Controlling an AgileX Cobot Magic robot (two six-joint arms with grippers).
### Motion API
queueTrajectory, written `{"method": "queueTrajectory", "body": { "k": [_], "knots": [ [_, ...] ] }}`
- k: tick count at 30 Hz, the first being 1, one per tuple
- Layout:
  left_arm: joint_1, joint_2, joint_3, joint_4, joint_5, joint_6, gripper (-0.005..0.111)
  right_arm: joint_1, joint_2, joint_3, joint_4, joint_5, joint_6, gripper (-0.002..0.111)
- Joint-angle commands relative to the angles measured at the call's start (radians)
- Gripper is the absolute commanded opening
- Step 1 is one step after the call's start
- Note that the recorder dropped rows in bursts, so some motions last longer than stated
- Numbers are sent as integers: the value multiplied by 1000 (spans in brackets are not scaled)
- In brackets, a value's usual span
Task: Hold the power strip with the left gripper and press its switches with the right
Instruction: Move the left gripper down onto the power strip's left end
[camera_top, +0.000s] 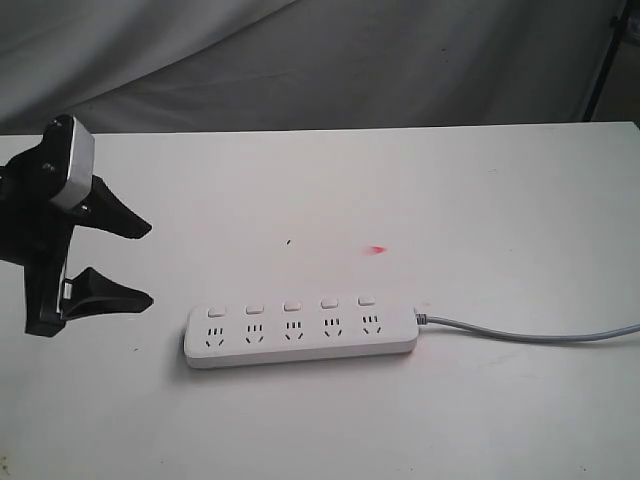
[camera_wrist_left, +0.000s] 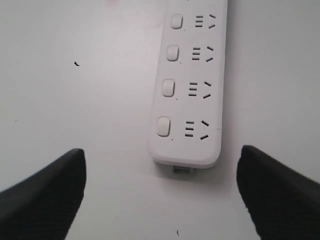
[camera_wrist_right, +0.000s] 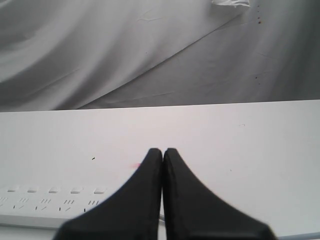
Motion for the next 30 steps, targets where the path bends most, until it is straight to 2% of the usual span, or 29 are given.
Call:
{"method": "queueTrajectory", "body": {
  "k": [1,4,7,15,19,30],
  "knots": [
    [-5,19,-6,-21,3,3,81,1,-4,4,-4,4,1,0],
    [-5,66,-6,-40,3,7,82,1,-4,4,-4,4,1,0],
    [-13,128,-6,-87,0,82,82,1,-4,4,-4,4,1,0],
    [-132,216,-6,-88,-163,101,82,1,-4,4,-4,4,1,0],
    [-132,268,-6,-110,-163,101,88,1,-4,4,-4,4,1,0],
    [-133,328,-8,-93,-192,101,88,1,-4,4,-4,4,1,0]
  ]
}}
